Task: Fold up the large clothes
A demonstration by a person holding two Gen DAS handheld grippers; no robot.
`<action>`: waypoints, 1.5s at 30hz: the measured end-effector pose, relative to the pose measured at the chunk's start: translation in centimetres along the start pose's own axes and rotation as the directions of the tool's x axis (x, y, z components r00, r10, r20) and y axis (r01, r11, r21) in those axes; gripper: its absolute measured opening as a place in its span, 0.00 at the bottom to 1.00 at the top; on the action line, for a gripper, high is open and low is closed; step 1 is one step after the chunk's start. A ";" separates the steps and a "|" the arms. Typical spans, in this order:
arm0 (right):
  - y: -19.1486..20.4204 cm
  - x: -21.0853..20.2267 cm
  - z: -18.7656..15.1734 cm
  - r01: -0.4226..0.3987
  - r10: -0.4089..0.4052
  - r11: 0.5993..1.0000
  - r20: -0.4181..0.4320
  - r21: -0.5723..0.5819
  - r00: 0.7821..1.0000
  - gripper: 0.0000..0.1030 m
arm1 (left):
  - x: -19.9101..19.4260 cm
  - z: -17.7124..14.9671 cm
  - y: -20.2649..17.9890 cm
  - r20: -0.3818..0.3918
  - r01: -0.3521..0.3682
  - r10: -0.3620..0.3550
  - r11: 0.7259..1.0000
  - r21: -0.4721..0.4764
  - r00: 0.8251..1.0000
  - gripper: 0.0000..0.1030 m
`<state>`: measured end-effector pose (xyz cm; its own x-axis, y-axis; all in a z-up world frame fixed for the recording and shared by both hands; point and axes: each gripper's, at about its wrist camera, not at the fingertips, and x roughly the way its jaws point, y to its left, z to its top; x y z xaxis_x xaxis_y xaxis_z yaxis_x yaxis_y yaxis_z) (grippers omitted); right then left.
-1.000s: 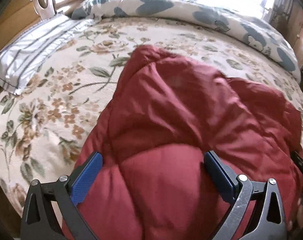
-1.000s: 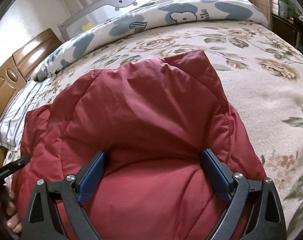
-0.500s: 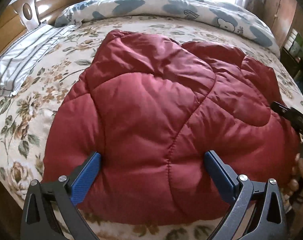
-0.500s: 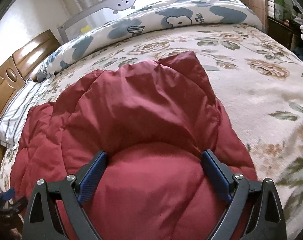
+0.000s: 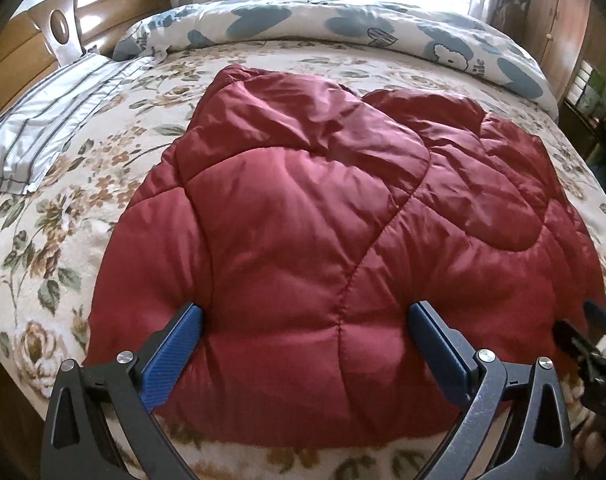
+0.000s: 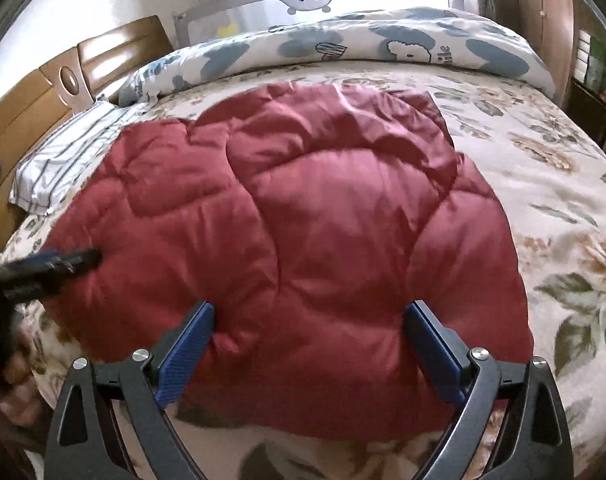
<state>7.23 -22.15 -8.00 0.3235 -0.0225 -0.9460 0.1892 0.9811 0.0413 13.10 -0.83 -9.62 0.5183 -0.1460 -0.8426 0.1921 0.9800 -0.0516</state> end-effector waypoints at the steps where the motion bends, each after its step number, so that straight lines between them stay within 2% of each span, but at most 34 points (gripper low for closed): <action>1: -0.3 0.0 -0.2 -0.004 0.004 1.000 -0.002 0.008 1.000 0.94 | -0.3 0.0 0.1 0.002 0.002 -0.002 1.000 0.001 1.000 1.00; 7: -0.3 0.0 -0.7 0.001 -0.001 1.000 0.010 0.012 1.000 0.94 | -2.2 -1.2 0.3 -0.008 0.030 -0.030 0.999 -0.016 1.000 0.99; 19: -0.5 -0.6 -1.6 -0.015 0.015 1.000 0.023 0.024 1.000 0.94 | 0.1 -0.9 -0.9 -0.031 -0.048 0.049 0.998 0.033 0.998 1.00; 22: 0.3 -1.8 -1.5 -0.002 0.001 1.000 0.049 0.015 0.999 0.95 | 0.2 -1.0 -0.9 -0.028 -0.052 0.053 0.998 0.036 0.998 1.00; 26: 1.7 -3.2 -1.3 -0.022 0.024 0.999 0.101 -0.026 0.995 0.95 | 0.2 -1.2 -0.9 -0.024 -0.056 0.057 0.998 0.041 0.998 1.00; 30: 2.2 -2.4 -0.9 -0.032 0.035 0.999 0.069 -0.043 0.997 0.95 | 0.1 -1.3 -0.9 -0.022 -0.057 0.058 0.997 0.043 0.998 1.00; 33: 1.8 -0.9 -1.2 -0.011 0.012 0.999 0.028 -0.038 1.000 0.96 | 0.1 -1.4 -1.0 -0.019 -0.059 0.059 0.997 0.044 0.998 1.00; 42: 0.3 -0.2 -1.4 -0.036 0.036 0.999 0.019 0.004 0.999 0.98 | -0.6 -1.2 -1.0 -0.027 -0.072 0.073 0.997 0.042 0.997 1.00; 45: 0.3 -0.2 -1.5 -0.038 0.038 0.999 0.020 0.005 0.999 0.98 | -2.0 -0.8 -1.3 0.011 -0.075 0.074 0.996 0.057 0.997 0.99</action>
<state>5.86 -21.58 -8.27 0.3492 0.0105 -0.9370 0.1819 0.9802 0.0787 11.14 -1.73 -8.32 0.5399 -0.0744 -0.8384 0.1999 0.9789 0.0419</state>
